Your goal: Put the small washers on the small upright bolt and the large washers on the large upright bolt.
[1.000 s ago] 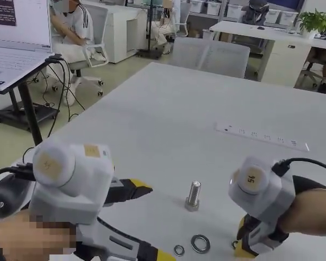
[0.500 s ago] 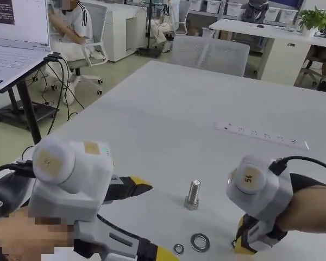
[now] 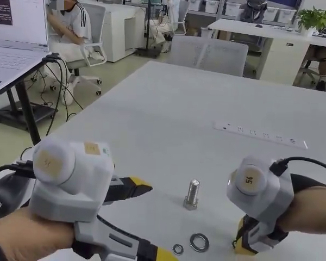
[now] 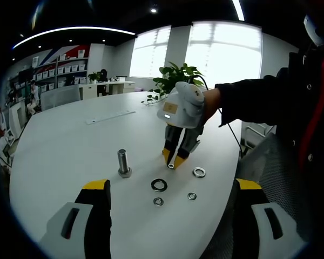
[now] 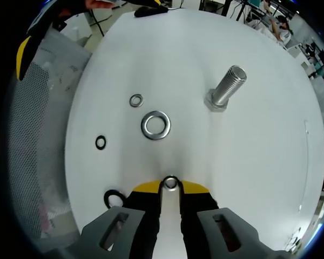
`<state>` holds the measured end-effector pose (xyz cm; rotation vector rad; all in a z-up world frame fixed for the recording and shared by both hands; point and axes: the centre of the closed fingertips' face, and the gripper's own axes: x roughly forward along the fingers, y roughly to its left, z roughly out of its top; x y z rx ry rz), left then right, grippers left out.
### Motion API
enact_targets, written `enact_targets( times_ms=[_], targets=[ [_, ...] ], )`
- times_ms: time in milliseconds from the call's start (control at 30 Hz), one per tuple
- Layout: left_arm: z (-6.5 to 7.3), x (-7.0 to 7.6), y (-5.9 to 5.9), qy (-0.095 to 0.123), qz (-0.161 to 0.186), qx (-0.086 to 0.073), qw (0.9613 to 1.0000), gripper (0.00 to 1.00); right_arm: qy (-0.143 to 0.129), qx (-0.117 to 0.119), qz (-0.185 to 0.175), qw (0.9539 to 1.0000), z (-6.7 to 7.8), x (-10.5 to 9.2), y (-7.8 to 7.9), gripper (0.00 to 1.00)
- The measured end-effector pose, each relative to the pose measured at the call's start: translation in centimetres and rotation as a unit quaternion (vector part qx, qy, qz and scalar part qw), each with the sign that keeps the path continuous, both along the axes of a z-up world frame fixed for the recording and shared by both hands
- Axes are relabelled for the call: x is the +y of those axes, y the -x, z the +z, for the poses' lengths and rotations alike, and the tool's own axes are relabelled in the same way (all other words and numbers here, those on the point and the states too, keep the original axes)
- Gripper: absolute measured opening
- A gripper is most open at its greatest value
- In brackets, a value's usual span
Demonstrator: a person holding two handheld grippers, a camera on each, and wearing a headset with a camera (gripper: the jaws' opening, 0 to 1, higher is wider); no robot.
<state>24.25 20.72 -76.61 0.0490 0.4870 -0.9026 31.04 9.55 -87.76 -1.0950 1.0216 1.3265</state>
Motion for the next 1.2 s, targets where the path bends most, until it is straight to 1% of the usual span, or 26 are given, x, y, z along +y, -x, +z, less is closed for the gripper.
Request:
enact_targets(
  times_ms=[233,600,967,1200],
  targets=[
    [0.0,0.0,-0.1,-0.001,-0.001,0.000,1.0000,0.94,0.005,-0.004,-0.002,1.0000,0.4,-0.8,0.0,0.14],
    [0.0,-0.4,-0.1,-0.004,-0.010,0.001,0.9999,0.94,0.012,-0.007,-0.016,0.9998,1.0,-2.9,0.2,0.14],
    [0.0,-0.9,-0.3,-0.006,-0.017,0.001,0.9998,0.94,0.006,-0.005,-0.036,0.9993,1.6,-4.6,0.5,0.14],
    [-0.1,-1.1,-0.2,-0.007,-0.021,0.003,0.9998,0.94,0.003,-0.007,-0.053,0.9986,2.3,-6.0,0.1,0.14]
  ],
)
